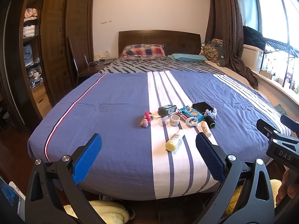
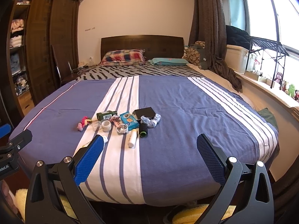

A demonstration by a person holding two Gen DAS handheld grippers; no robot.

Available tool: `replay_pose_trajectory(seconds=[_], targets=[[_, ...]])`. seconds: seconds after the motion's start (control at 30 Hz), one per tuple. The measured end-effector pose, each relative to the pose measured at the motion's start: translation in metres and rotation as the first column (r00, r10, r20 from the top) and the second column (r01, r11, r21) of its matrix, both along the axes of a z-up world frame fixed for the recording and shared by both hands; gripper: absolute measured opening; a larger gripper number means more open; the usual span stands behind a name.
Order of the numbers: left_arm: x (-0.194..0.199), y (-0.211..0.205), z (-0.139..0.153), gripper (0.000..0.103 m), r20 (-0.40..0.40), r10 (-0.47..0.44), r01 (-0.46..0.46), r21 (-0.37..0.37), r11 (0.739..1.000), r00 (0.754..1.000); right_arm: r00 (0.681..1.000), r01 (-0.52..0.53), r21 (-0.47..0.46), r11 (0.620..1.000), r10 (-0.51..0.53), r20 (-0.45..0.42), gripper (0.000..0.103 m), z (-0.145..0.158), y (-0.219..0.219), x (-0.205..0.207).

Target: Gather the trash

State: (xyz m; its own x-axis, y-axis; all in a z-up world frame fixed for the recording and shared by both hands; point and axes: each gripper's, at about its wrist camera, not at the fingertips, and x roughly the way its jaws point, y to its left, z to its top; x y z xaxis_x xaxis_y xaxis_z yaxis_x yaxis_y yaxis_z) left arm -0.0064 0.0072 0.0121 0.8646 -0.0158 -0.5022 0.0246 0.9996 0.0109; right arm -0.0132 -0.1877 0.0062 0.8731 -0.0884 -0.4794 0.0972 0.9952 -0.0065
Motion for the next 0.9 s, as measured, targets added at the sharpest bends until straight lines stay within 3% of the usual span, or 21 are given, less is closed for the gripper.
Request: replay_pose_trajectory(seconds=[0.9], targets=[[-0.0026,-0.0014,0.0056,0.095,0.015,-0.002,0.002,0.004,1.0,1.0,1.0,-0.006,0.006,1.0,0.006,0.014,0.1,0.0049,-0.0007,-0.0026]])
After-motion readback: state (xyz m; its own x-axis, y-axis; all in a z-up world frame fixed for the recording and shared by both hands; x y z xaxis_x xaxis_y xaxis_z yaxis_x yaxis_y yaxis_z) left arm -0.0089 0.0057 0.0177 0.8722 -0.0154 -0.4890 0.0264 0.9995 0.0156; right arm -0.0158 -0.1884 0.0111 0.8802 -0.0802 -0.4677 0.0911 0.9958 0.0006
